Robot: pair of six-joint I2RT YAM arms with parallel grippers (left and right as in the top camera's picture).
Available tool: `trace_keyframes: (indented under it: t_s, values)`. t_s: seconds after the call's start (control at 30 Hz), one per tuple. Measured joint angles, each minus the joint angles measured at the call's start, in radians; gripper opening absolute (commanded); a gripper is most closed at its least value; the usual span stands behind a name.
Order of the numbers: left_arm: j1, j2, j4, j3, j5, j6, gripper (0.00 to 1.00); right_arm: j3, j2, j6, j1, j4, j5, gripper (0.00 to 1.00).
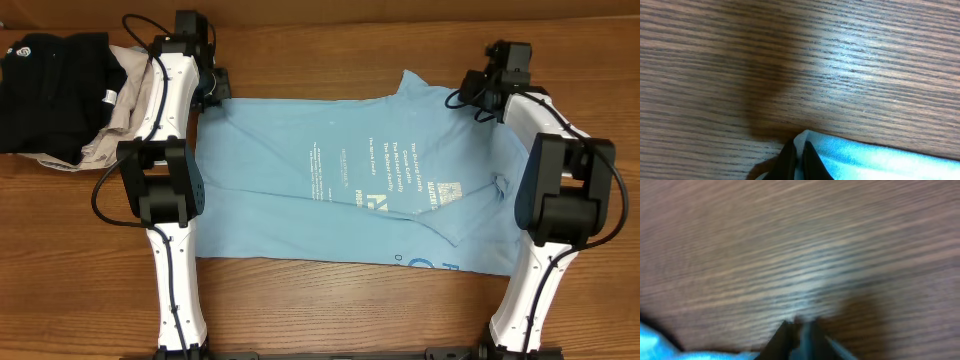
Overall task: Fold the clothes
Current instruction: 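Fold the T-shirt's top half down toward the bottom hem with both grippers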
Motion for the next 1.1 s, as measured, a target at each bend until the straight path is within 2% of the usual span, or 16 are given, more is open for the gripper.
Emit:
trace_keyframes:
  t_s: [0.23,0.53,0.7,0.87,1.1]
  values:
    - [-0.004,0.017,-0.063,0.048,-0.029,0.002,0.04,0.085,0.006,0.010,-0.019,-0.141,-0.023,0.04]
    - [-0.008,0.053,-0.270,0.354,-0.103,0.011,0.04,0.452,0.010,0.002,-0.023,-0.633,-0.037,0.04]
    - [-0.011,0.053,-0.378,0.496,-0.120,0.011,0.04,0.589,0.009,-0.008,-0.027,-0.893,-0.043,0.04]
    - [-0.011,0.053,-0.468,0.515,-0.124,0.011,0.04,0.600,0.009,-0.009,-0.040,-1.094,-0.045,0.04]
    - [-0.011,0.053,-0.583,0.515,-0.135,0.011,0.04,0.600,0.009,-0.007,-0.053,-1.273,-0.046,0.04]
